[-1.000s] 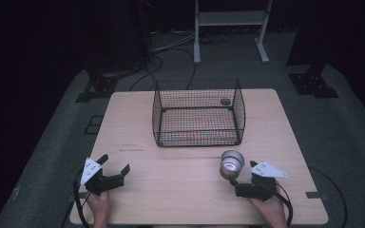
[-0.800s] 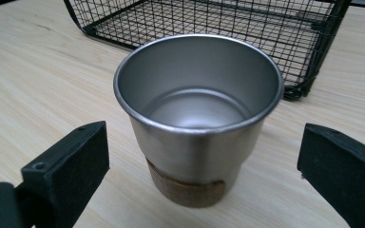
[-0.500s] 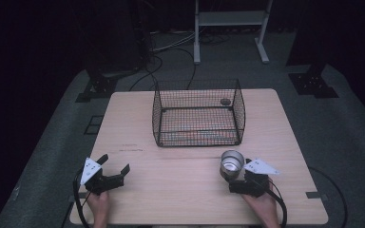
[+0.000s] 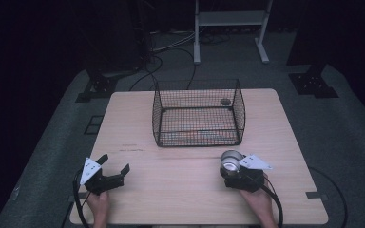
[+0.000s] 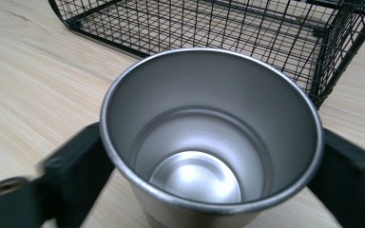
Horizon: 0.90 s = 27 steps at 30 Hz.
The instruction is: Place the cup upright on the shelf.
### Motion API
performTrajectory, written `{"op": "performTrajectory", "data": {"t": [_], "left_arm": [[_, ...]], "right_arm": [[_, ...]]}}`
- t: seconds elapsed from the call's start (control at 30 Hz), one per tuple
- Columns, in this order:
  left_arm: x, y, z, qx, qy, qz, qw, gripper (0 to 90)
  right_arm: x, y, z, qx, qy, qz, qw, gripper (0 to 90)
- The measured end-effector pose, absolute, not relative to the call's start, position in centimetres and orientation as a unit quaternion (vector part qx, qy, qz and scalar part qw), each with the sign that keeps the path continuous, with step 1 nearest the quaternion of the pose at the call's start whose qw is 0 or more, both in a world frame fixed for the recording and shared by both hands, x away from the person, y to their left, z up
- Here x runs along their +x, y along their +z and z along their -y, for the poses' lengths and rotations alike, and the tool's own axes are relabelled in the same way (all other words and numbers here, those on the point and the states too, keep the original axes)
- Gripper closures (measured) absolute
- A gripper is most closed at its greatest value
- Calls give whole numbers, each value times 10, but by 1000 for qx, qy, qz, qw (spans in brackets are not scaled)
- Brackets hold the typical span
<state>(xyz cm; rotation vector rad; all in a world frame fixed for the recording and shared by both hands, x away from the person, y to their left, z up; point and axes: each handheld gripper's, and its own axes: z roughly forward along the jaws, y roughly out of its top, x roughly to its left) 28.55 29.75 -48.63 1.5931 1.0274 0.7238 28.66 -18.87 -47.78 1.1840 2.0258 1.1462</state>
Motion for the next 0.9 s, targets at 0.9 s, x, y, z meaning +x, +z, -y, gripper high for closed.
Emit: {"op": "performTrajectory", "data": {"t": [0.9], "left_arm": [[286, -486, -298, 666, 303, -430, 528, 0]], "right_arm": [[290, -443, 192, 410, 446, -764, 223, 179]]}}
